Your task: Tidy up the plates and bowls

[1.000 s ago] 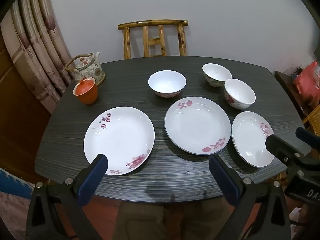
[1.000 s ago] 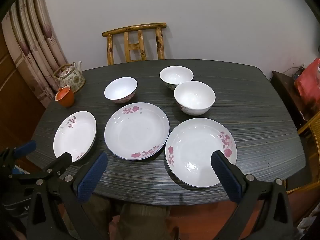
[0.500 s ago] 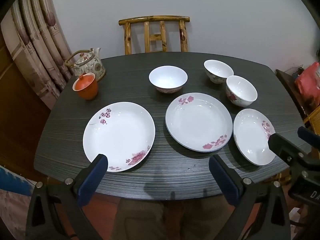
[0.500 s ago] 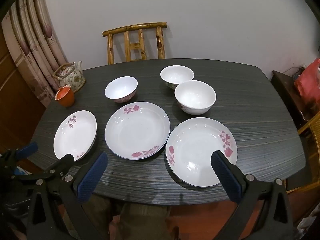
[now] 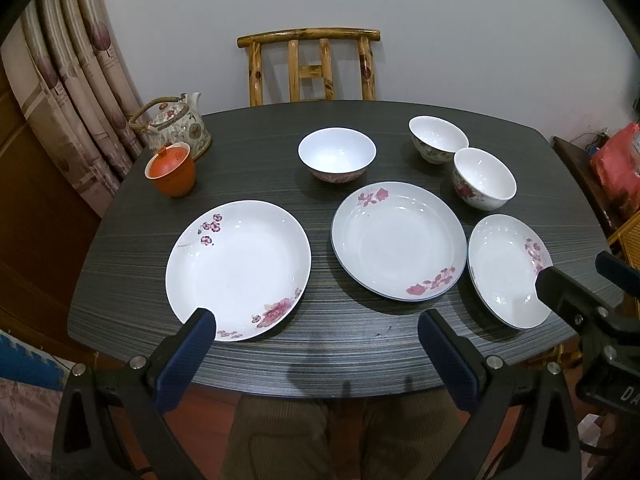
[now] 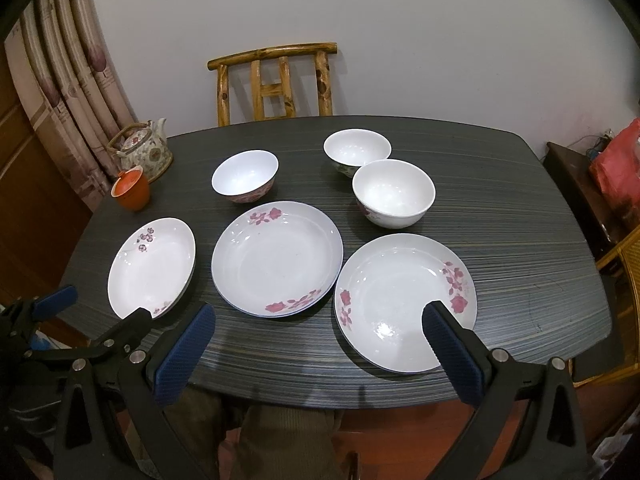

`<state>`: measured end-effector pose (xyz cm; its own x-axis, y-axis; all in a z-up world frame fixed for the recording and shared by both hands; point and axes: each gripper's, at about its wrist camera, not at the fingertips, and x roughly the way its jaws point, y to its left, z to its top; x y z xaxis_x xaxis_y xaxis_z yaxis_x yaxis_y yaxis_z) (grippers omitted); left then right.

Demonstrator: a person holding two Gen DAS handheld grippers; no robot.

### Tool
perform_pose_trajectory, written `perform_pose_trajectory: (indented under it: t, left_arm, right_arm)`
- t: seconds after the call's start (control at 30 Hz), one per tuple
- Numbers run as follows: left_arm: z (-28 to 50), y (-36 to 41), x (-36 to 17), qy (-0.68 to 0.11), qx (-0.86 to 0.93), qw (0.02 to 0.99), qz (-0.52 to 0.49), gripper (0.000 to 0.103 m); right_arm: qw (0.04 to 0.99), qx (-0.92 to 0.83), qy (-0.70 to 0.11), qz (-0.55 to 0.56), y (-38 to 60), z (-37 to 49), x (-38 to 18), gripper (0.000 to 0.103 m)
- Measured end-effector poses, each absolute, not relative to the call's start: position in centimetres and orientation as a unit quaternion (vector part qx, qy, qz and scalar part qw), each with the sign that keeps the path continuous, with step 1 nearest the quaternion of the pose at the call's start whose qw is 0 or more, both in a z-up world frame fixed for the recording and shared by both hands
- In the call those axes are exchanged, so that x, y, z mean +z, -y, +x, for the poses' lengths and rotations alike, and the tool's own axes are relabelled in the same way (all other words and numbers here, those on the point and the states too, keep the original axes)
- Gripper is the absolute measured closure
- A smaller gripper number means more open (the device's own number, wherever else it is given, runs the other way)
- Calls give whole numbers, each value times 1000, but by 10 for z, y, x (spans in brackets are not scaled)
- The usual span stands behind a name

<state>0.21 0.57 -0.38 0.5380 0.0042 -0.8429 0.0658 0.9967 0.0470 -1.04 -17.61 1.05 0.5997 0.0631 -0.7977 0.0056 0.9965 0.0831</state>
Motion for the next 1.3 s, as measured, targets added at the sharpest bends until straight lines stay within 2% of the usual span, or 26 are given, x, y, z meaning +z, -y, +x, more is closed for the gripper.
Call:
perform_pose_trajectory:
  t: [1.3]
  left_arm:
    - [5,-6,-8,-490,-18,871,41,0]
  right_arm:
    - [891,18,-453,29,173,-9,12,1]
